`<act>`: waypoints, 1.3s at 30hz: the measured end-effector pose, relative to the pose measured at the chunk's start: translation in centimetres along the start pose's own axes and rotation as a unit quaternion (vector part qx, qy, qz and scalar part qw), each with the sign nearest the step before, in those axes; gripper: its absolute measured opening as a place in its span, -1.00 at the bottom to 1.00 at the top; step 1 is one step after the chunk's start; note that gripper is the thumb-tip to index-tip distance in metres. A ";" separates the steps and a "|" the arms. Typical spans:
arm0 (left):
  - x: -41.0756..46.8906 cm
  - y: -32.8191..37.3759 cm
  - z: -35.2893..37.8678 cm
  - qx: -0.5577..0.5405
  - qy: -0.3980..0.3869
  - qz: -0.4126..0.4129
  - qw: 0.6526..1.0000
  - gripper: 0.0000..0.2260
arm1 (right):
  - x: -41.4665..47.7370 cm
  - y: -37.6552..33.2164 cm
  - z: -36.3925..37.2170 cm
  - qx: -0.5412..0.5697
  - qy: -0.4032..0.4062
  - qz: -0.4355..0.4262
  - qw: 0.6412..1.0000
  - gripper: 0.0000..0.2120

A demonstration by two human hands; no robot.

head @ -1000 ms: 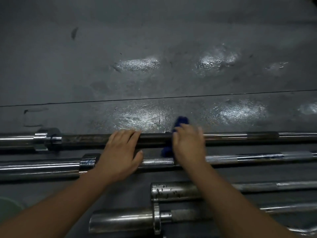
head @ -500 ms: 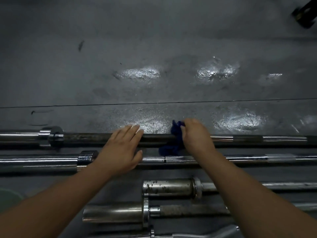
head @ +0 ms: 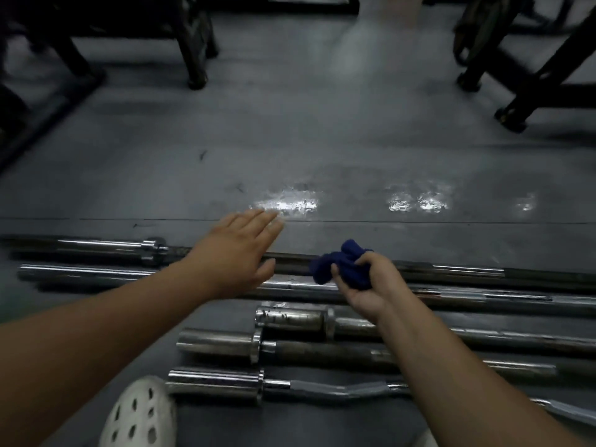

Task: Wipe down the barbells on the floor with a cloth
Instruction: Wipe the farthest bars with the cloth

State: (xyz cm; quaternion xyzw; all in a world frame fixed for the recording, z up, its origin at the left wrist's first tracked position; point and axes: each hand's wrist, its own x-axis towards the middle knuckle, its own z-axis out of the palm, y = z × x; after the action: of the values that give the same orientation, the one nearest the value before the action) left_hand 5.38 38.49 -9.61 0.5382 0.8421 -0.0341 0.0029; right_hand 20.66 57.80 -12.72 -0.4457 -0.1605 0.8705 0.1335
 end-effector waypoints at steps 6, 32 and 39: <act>-4.5 8.7 -8.1 0.009 0.042 -0.015 0.999 -0.23 | -12.8 -1.7 -3.1 -0.100 -0.089 -0.060 0.989 -0.71; 3.6 13.4 3.9 -0.047 -0.107 -0.040 0.992 -0.28 | -6.1 -8.2 -10.8 -0.460 -0.029 -0.262 0.848 -0.51; 10.3 11.2 11.2 -0.097 -0.142 -0.062 0.983 -0.27 | 3.9 -8.0 -8.6 -0.540 -0.049 -0.226 0.809 -0.50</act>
State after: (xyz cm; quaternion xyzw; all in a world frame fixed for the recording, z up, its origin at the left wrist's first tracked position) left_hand 10.87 51.86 -21.85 0.4718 0.8641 -0.0284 0.1731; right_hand 26.23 67.91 -17.18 -0.3541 -0.7071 0.6095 0.0566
